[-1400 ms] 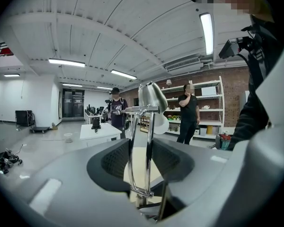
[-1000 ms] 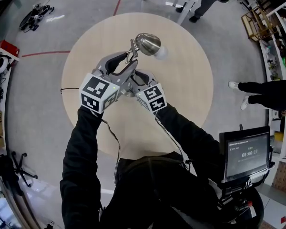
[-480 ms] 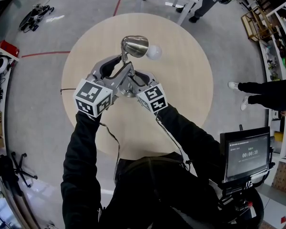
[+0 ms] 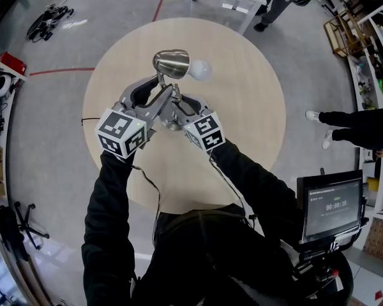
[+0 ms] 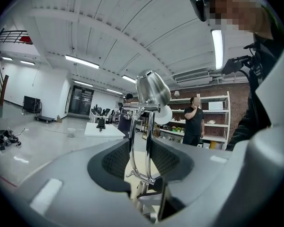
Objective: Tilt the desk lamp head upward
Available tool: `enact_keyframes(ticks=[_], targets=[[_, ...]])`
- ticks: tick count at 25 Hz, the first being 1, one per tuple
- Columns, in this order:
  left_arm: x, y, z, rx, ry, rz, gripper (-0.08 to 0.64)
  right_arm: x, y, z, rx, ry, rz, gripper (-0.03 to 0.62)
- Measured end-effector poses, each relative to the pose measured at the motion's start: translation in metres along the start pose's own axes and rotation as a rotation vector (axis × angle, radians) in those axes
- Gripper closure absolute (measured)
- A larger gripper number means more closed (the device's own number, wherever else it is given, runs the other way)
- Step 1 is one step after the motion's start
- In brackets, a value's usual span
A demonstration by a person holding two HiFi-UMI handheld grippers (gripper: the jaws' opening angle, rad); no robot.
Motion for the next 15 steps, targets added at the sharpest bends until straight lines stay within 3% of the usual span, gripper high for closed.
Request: enact_keyframes(ticks=[15], targets=[[-0.0043, 0.0038, 0.0041, 0.011, 0.003, 0.018, 0.417, -0.0011, -0.0006, -0.0004, 0.001, 0.007, 0.006, 0.468]])
Point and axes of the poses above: the fingertips, and each gripper's own axes: z backward along the fingers, y to its left, x out of its top, the point moved 1 cm from there along z, backward along the fingers, and after that the axes turned 2 degrees about -y, right-handed, at the moved point
